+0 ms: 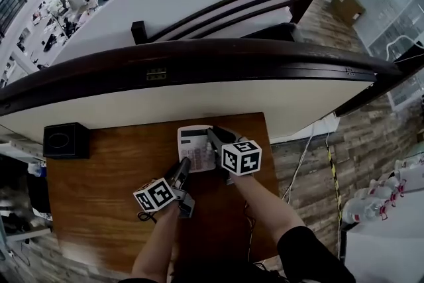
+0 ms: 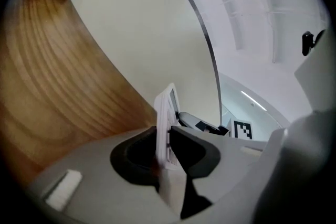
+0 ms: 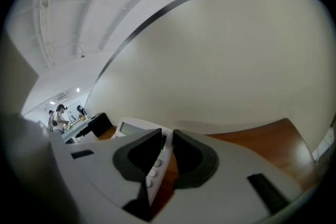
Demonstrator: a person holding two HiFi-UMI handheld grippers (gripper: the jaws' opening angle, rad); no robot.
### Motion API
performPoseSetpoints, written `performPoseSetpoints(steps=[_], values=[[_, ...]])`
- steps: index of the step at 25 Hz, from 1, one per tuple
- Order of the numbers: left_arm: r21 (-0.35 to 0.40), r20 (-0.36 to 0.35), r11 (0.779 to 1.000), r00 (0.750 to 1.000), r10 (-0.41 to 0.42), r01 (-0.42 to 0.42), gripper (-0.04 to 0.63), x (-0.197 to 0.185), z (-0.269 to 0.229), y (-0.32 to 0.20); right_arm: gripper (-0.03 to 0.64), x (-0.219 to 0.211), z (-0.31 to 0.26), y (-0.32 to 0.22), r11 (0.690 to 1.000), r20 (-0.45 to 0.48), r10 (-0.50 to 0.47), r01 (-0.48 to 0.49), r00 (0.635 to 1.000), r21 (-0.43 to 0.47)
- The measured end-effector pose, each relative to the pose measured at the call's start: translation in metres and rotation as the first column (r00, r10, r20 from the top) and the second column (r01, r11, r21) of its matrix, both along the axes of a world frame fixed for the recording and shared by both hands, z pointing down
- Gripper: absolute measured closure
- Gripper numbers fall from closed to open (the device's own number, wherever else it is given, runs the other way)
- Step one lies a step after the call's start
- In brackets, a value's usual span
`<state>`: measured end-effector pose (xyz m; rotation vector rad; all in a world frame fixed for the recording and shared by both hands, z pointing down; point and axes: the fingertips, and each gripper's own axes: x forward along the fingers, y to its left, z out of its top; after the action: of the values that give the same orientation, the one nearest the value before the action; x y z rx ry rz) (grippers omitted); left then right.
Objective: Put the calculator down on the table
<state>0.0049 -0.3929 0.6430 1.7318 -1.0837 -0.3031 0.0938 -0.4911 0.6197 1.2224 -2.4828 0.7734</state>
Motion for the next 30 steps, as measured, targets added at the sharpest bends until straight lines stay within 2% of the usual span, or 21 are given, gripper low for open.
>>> performPoseSetpoints(steps=[4,9,13,17,19,24,27,30], values=[[0.007,0.096,1.0,0.995,-0.029,0.029,0.515,-0.003,0.005,-0.013,0.551,-0.001,0.007,-0.013,1.0,0.001,0.0,0.0,1.0,-0.005],[0.002,0.19,1.0,0.981,-0.023,0.023,0.511,0.0,0.014,-0.022,0.551,0.0,0.017,-0.024,1.0,0.003,-0.003,0.003,1.0,-0.014],[-0.014,0.301,1.0,0.953,-0.02,0.026,0.501,-0.001,0.022,-0.027,0.551,-0.002,0.021,-0.03,1.0,-0.004,-0.007,0.007,1.0,-0.011],[-0.016,0.353,1.0,0.935,-0.018,0.026,0.5,-0.001,0.023,-0.033,0.551,0.001,0.029,-0.034,1.0,-0.012,0.015,-0.015,1.0,-0.027],[-0.021,0.402,1.0,0.916,-0.005,0.015,0.497,-0.002,0.025,-0.034,0.551,0.001,0.031,-0.034,0.999,-0.018,0.013,-0.014,1.0,-0.029],[-0.061,0.545,0.998,0.838,0.031,0.003,0.491,-0.001,0.036,-0.038,0.551,0.0,0.034,-0.038,1.0,-0.022,0.021,-0.021,1.0,-0.015],[-0.078,0.591,0.997,0.805,0.046,0.001,0.488,0.0,0.039,-0.04,0.551,-0.002,0.032,-0.041,1.0,-0.022,0.022,-0.022,1.0,-0.003],[-0.076,0.619,0.997,0.783,0.056,-0.011,0.488,-0.001,0.04,-0.042,0.551,-0.004,0.031,-0.042,1.0,-0.028,0.016,-0.016,0.999,0.006]])
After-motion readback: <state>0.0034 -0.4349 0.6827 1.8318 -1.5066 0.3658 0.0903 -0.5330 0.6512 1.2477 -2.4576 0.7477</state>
